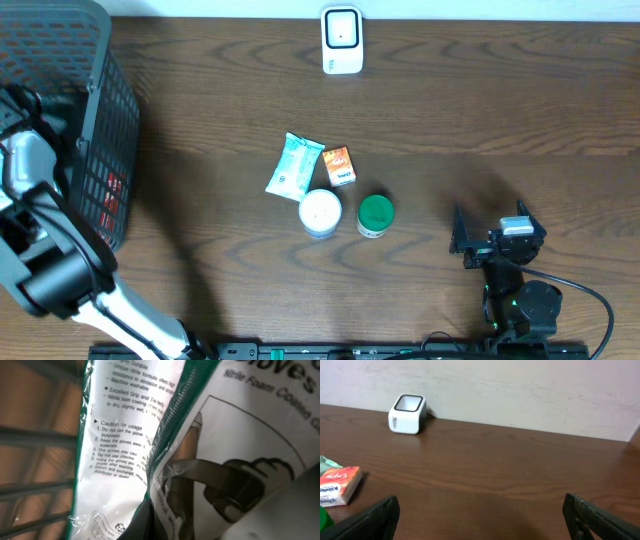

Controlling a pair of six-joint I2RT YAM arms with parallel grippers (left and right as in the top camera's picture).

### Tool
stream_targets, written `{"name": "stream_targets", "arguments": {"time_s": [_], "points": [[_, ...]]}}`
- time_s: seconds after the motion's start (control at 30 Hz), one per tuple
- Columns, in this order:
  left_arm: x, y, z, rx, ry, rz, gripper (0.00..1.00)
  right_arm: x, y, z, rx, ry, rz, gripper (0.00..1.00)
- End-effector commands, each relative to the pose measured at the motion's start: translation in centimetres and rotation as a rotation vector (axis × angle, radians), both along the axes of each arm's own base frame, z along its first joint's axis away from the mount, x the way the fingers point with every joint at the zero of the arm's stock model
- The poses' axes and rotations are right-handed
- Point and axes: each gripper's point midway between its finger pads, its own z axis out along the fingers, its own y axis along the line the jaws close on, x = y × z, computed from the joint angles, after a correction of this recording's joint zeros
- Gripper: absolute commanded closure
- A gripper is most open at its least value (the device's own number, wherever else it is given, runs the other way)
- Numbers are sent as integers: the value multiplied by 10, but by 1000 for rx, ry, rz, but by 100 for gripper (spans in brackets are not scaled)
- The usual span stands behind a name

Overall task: Scan the item barcode
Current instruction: 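Lift the gloves pack out of the basket toward the scanner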

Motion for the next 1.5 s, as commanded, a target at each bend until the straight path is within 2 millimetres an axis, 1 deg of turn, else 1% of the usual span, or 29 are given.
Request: {"name": "stream_targets", "arguments": {"time_s": [0.0,0.1,0.17,0.23,0.43,0.57,0.67,0.77,0.83,0.9,1.0,1.07,1.1,1.17,1.27,1.33,1.47], "points": [[18,-8,103,164,-200,-12,93,0,0,-2,11,7,-3,1],[14,-14,161,290,-284,15,93,0,0,-2,11,7,-3,1],[11,-20,193,352,-341,27,93,0,0,-2,11,7,-3,1],[7,-29,222,392,-395,21,93,0,0,-2,11,7,-3,1],[-4,-60,281,444,-531,-14,93,0,0,-2,11,7,-2,1],[-17,-88,332,512,-660,-19,93,0,0,-2,11,6,-3,1],[-26,-119,370,544,-760,-76,93,0,0,-2,11,7,-3,1],[-37,-151,396,541,-847,-132,93,0,0,-2,11,7,-3,1],[-42,-175,406,515,-890,-183,93,0,0,-2,11,7,-3,1],[-44,-203,407,450,-930,-239,93,0,0,-2,11,7,-3,1],[-43,-239,402,336,-983,-294,93,0,0,-2,11,7,-3,1],[-41,-257,392,249,-1002,-289,93,0,0,-2,11,7,-3,1],[-39,-266,382,196,-999,-284,93,0,0,-2,11,6,-3,1],[-34,-286,360,86,-977,-277,93,0,0,-2,11,7,-3,1],[-25,-320,318,-10,-853,-318,93,0,0,-2,11,7,-3,1],[-20,-342,284,-44,-732,-352,93,0,0,-2,11,7,-3,1],[-14,-372,219,-91,-535,-327,93,0,0,-2,11,7,-3,1]]}}
